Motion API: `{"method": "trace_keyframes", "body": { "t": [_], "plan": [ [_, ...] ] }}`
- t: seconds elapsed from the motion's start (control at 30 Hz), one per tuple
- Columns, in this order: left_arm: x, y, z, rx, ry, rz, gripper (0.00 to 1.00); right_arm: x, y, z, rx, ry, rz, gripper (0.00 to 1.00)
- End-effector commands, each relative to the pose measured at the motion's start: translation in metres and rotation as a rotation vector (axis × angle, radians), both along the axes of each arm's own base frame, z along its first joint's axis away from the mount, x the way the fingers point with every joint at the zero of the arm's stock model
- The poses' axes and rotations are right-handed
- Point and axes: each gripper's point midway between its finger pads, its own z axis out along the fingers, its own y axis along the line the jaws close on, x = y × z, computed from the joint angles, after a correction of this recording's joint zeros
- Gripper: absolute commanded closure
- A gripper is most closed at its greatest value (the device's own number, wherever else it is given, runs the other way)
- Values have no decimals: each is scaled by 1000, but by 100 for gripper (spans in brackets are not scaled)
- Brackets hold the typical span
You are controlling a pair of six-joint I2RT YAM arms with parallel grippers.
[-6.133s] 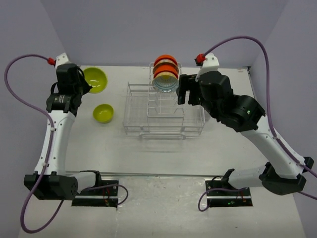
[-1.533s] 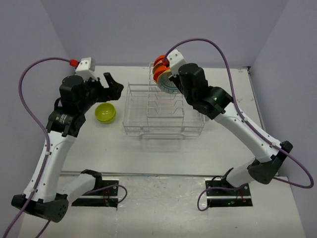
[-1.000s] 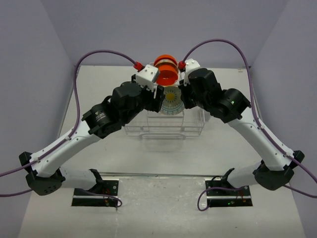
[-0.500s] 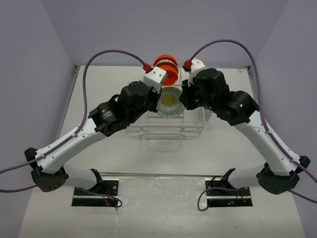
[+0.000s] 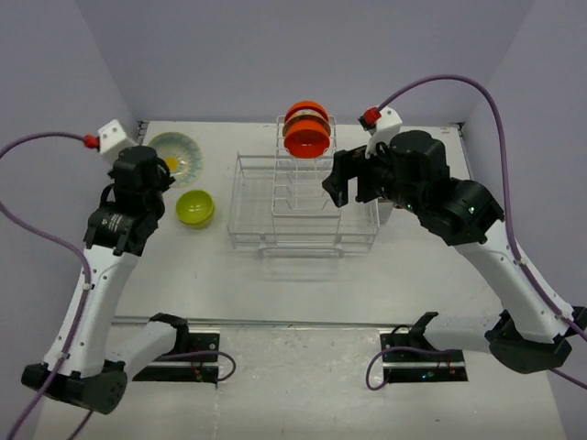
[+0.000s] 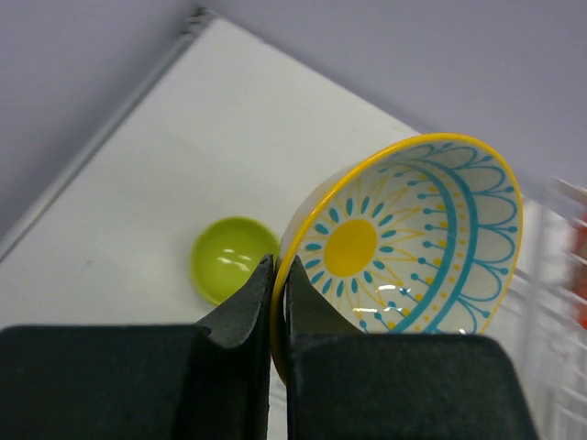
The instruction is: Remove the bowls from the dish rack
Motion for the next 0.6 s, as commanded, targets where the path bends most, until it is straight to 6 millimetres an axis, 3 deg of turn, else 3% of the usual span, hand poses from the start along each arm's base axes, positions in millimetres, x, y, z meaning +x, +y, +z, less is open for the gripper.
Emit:
{"method": "trace_keyframes", "body": {
  "t": [0.0,0.03,0.07,0.2,0.27,0.57],
  "plan": [
    [1,78,-41,-197,31,206,100,-4,-13,18,49,-65,-22,11],
    [8,82,-71,-269,84,155,100,-4,-14,17,47,-64,-23,11],
    [2,134,-90,-322,98,293,100,-5,-15,12,40,-56,-22,11],
    [-7,180,-147,-471,151,396,100,-10,-25,2,22,-60,-33,10],
    [-4,184,-155,-494,141,430,100,-8,-31,-2,6,-68,-50,8],
    [-20,191,-248,-600,225,640,100,-5,-35,-5,25,-76,-46,1]
  ]
}}
